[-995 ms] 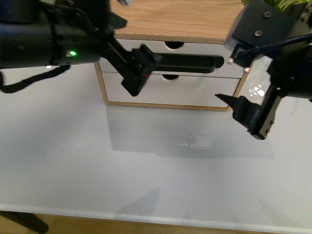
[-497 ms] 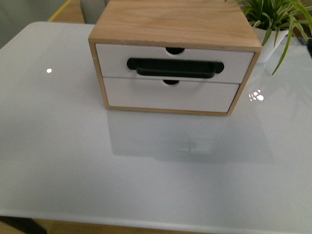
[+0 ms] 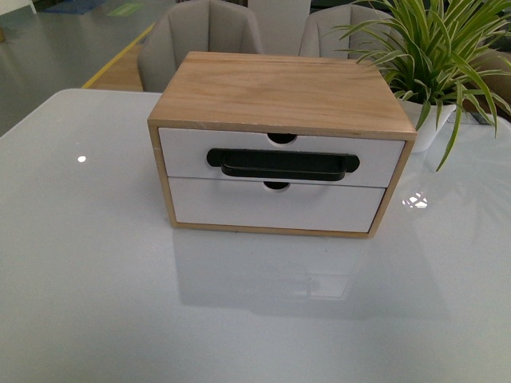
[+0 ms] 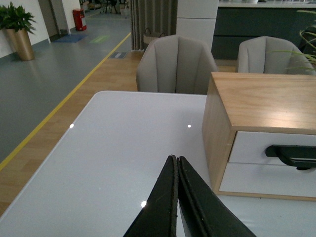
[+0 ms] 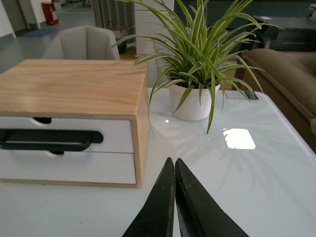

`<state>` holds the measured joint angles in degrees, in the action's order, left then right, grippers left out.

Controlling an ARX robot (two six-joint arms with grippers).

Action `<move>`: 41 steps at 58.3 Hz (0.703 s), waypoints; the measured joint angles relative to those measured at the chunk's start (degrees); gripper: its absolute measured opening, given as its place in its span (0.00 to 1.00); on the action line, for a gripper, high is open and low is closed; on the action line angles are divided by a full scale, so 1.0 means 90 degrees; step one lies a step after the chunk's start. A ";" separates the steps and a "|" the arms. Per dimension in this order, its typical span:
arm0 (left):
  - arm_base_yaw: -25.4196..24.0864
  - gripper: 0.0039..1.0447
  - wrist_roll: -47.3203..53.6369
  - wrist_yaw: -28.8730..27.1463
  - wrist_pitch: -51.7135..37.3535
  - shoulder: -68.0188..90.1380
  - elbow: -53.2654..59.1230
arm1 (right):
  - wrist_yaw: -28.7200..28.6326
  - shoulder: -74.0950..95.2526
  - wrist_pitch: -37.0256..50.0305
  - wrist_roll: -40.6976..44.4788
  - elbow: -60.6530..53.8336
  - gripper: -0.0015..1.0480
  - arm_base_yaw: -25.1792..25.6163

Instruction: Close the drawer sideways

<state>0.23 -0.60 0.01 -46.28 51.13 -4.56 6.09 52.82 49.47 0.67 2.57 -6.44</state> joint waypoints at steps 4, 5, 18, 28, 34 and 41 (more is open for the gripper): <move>-0.0002 0.01 0.0002 -0.0002 -0.0134 -0.0092 0.0216 | -0.0090 -0.0415 -0.0350 -0.0002 -0.0092 0.02 0.0092; -0.0005 0.01 0.0002 -0.0005 -0.0078 -0.0146 0.0257 | -0.0109 -0.0512 -0.0420 -0.0002 -0.0112 0.02 0.0114; -0.0007 0.01 0.0010 -0.0002 0.0886 -0.1268 0.0398 | -0.0661 -0.1695 -0.1445 -0.0005 -0.0165 0.02 0.0687; -0.0007 0.01 0.0012 0.0000 0.1649 -0.2130 0.0401 | -0.0663 -0.2516 -0.2191 -0.0005 -0.0170 0.02 0.0692; -0.0007 0.01 0.0012 0.0000 0.2040 -0.2535 0.0403 | -0.0663 -0.2907 -0.2567 -0.0007 -0.0170 0.02 0.0692; -0.0007 0.01 0.0012 -0.0002 0.2433 -0.2951 0.0403 | -0.0661 -0.3300 -0.2936 -0.0007 -0.0172 0.02 0.0692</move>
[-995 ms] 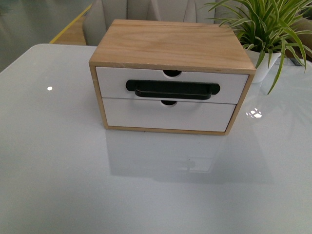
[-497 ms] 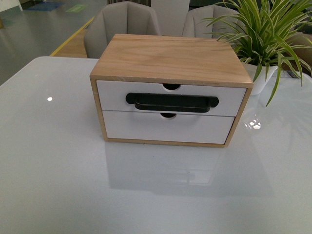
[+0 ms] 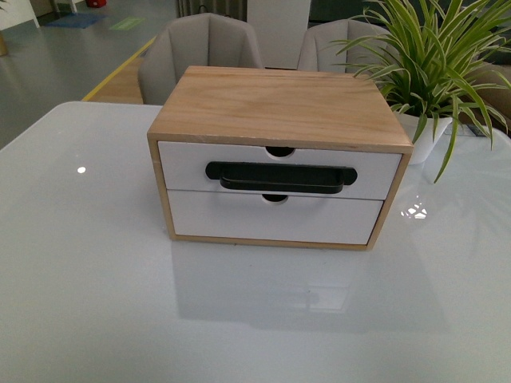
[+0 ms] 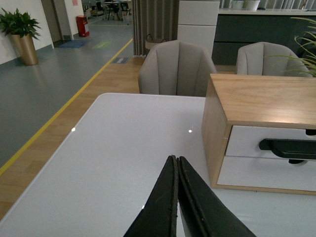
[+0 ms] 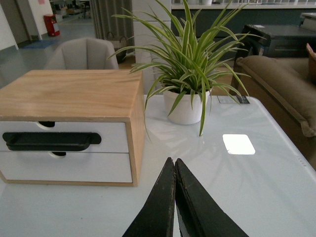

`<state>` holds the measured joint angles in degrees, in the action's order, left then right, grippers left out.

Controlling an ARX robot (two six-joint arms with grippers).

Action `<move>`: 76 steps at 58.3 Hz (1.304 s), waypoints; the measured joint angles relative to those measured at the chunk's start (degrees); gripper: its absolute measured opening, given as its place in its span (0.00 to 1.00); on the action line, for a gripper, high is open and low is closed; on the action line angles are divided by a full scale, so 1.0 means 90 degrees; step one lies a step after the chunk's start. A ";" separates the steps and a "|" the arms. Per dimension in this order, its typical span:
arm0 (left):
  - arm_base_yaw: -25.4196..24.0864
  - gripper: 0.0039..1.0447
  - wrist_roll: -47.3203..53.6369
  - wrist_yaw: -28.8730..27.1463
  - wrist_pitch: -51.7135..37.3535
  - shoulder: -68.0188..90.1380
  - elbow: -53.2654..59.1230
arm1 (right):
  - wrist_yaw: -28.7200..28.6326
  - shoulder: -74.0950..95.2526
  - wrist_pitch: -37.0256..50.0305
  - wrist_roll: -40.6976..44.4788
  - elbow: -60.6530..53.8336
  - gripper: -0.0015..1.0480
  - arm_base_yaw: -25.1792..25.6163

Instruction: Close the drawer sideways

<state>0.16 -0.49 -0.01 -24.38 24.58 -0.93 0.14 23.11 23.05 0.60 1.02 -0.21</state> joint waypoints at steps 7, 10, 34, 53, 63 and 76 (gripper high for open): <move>0.0000 0.01 0.0000 0.0002 0.0454 -0.0474 0.0000 | -0.0002 -0.0444 -0.0435 0.0000 0.0000 0.02 0.0000; 0.0000 0.01 0.0000 0.0002 0.0583 -0.0610 0.0000 | -0.0002 -0.0573 -0.0559 0.0000 0.0000 0.02 0.0000; 0.0000 0.01 0.0000 0.0002 0.1574 -0.1596 0.0000 | -0.0002 -0.1797 -0.1919 0.0002 0.0002 0.02 0.0002; -0.0002 0.01 0.0005 0.0000 0.2701 -0.2686 0.0000 | -0.0012 -0.2526 -0.2550 0.0002 0.0002 0.02 0.0002; -0.0002 0.01 0.0005 0.0000 0.2701 -0.2691 0.0000 | -0.0012 -0.2531 -0.2552 0.0002 0.0002 0.02 0.0002; -0.0002 0.28 0.0005 0.0000 0.2701 -0.2691 0.0000 | -0.0012 -0.2531 -0.2552 0.0000 0.0002 0.32 0.0002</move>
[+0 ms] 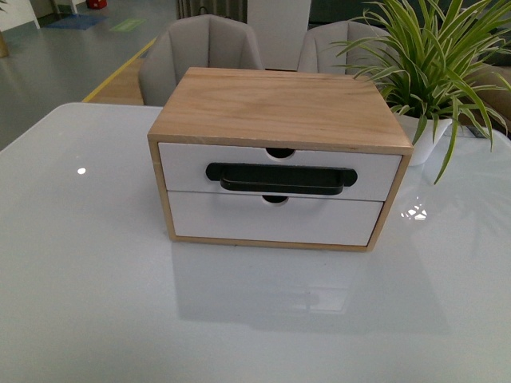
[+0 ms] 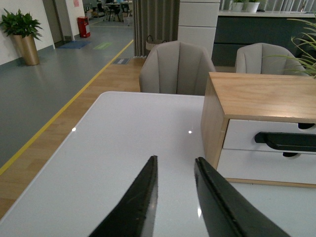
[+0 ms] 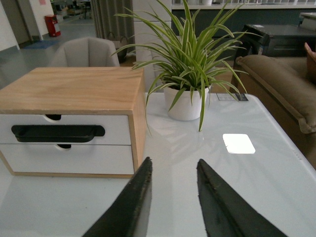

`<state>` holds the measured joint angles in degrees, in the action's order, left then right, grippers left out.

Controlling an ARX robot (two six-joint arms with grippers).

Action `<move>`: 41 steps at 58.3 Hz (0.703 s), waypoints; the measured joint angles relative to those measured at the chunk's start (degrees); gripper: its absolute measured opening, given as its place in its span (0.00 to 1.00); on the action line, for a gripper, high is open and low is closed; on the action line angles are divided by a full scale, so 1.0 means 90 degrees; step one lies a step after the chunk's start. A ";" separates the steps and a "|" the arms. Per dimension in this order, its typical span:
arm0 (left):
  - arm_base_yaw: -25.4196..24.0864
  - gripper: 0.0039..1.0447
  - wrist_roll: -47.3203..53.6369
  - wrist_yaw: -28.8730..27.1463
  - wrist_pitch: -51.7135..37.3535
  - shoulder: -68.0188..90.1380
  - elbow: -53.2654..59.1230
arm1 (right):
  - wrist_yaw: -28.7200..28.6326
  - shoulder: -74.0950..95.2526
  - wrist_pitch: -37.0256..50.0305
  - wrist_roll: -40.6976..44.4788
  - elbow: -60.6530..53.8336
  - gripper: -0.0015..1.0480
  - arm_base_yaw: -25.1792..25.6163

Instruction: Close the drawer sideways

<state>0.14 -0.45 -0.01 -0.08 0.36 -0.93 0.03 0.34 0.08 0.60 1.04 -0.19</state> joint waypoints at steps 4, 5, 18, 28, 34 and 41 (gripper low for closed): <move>0.0000 0.40 0.0000 0.0000 0.0000 0.0000 0.0000 | 0.0000 0.0000 0.0000 0.0002 0.0000 0.44 0.0000; 0.0000 0.42 0.0000 0.0000 0.0000 0.0000 0.0000 | 0.0000 0.0000 0.0000 0.0002 0.0000 0.46 0.0000; 0.0000 0.85 0.0000 0.0000 0.0000 0.0000 0.0000 | 0.0000 0.0000 0.0000 0.0000 0.0000 0.89 0.0000; 0.0000 0.92 0.0017 0.0000 0.0000 0.0000 0.0000 | 0.0000 0.0000 0.0000 -0.0005 0.0000 0.91 0.0000; 0.0000 0.92 0.0017 0.0000 0.0000 0.0000 0.0000 | 0.0000 0.0000 0.0000 -0.0005 0.0000 0.91 0.0000; 0.0000 0.92 0.0017 0.0000 0.0000 0.0000 0.0000 | 0.0000 0.0000 0.0002 -0.0002 0.0000 0.91 0.0000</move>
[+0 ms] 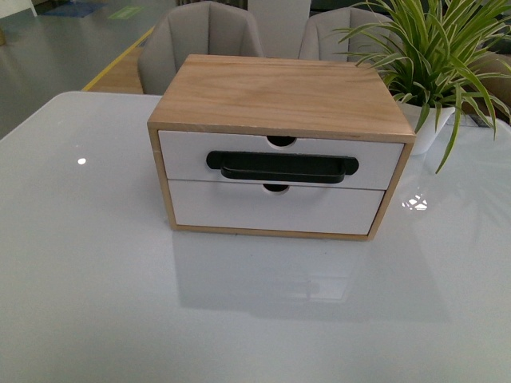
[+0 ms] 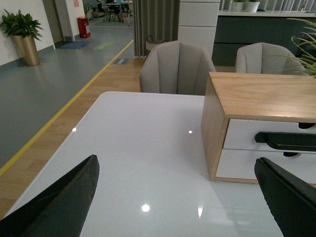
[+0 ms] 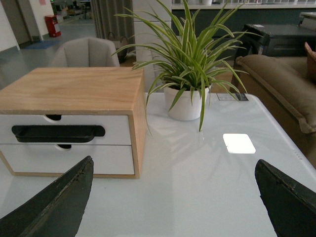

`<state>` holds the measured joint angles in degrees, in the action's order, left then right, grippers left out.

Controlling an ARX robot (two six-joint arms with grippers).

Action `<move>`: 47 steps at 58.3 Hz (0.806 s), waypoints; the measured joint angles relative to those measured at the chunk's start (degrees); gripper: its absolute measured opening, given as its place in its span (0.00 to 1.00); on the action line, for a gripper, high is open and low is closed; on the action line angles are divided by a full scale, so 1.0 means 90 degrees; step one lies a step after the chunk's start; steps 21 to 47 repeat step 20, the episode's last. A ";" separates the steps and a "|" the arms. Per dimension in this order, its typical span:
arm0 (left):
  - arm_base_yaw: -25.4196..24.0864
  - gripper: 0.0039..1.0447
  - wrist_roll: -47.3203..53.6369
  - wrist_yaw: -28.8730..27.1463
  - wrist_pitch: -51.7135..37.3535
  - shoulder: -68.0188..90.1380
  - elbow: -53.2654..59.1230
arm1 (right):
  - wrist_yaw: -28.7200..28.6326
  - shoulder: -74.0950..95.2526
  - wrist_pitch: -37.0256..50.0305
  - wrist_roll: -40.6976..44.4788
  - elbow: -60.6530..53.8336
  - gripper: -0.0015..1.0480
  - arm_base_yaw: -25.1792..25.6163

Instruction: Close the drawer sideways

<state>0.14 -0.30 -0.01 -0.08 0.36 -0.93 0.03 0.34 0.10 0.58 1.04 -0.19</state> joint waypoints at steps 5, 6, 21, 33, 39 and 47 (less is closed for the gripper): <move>0.0000 0.92 0.0000 0.0000 0.0000 0.0000 0.0000 | 0.0000 0.0000 -0.0002 0.0000 0.0000 0.91 0.0000; 0.0000 0.92 0.0000 0.0002 0.0000 0.0000 0.0000 | -0.0002 0.0000 -0.0002 -0.0002 0.0000 0.91 0.0000; 0.0000 0.92 0.0000 0.0000 0.0000 0.0000 0.0000 | 0.0000 0.0000 -0.0002 0.0000 0.0000 0.91 0.0000; 0.0000 0.92 0.0000 0.0000 0.0000 0.0000 0.0000 | 0.0000 0.0000 -0.0002 0.0000 0.0000 0.91 0.0000; 0.0000 0.92 0.0000 0.0000 0.0000 0.0000 0.0000 | 0.0000 0.0000 -0.0002 0.0000 0.0000 0.91 0.0000; 0.0000 0.92 0.0000 0.0000 0.0000 0.0000 0.0000 | 0.0000 0.0000 -0.0002 0.0000 0.0000 0.91 0.0000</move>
